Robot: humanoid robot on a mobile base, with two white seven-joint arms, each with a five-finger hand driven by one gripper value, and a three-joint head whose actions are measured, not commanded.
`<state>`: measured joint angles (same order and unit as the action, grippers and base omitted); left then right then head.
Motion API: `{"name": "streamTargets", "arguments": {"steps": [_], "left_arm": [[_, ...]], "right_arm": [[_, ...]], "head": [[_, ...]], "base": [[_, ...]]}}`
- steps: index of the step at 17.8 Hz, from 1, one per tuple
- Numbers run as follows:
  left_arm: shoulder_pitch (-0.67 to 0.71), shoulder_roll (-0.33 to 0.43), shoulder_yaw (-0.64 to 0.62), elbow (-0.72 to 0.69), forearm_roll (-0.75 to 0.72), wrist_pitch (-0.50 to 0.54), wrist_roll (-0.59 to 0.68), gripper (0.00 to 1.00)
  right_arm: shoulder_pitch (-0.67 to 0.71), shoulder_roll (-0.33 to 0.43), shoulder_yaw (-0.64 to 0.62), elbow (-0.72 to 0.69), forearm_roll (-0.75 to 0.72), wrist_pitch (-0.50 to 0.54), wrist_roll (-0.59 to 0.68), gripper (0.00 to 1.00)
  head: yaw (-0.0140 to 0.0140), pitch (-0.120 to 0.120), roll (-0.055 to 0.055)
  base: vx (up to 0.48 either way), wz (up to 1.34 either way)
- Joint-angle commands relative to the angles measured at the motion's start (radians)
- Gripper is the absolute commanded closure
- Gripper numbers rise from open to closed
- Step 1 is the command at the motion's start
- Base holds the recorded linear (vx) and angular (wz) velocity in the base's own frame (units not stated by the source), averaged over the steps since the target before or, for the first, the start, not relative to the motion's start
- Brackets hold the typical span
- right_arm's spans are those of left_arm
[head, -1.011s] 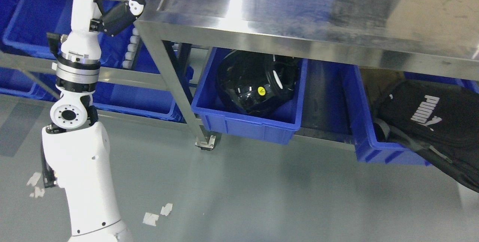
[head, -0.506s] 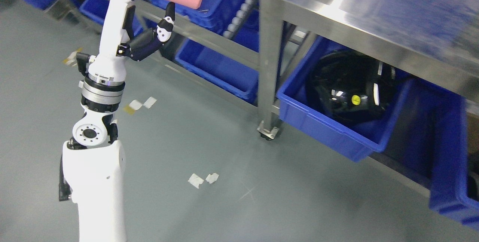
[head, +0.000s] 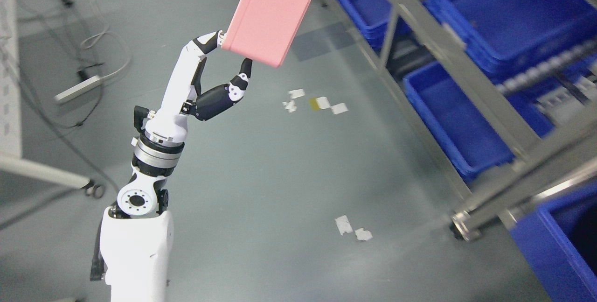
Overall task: Place storage box into left shelf container
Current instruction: 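Carry the pink box in the left hand while turning toward the bin rack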
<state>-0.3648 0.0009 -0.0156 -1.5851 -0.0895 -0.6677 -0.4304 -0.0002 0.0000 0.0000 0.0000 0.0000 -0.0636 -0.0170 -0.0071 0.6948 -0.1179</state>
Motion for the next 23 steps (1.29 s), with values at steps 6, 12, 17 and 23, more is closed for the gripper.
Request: {"name": "streamTargets", "arguments": {"steps": [6, 12, 17, 23], "left_arm": [[0.156, 0.017, -0.052, -0.019, 0.007, -0.006, -0.001, 0.97], [0.191, 0.017, -0.044, 0.004, 0.008, -0.006, -0.005, 0.97], [0.201, 0.017, -0.044, 0.017, 0.008, -0.003, -0.008, 0.97], [0.201, 0.017, -0.061, 0.045, 0.008, 0.000, -0.019, 0.97]], "right_arm": [[-0.006, -0.017, -0.003, -0.017, -0.002, -0.001, 0.005, 0.00], [-0.006, -0.017, -0.003, -0.017, -0.002, -0.001, 0.003, 0.00], [-0.006, -0.017, -0.003, -0.017, -0.002, -0.001, 0.005, 0.00], [-0.006, -0.017, -0.003, -0.017, -0.002, -0.001, 0.005, 0.00]], "head": [[0.0000, 0.000, 0.000], [0.0000, 0.000, 0.000], [0.0000, 0.000, 0.000], [0.0000, 0.000, 0.000]], "base": [[0.276, 1.14], [0.340, 0.41], [0.333, -0.03], [0.347, -0.18]]}}
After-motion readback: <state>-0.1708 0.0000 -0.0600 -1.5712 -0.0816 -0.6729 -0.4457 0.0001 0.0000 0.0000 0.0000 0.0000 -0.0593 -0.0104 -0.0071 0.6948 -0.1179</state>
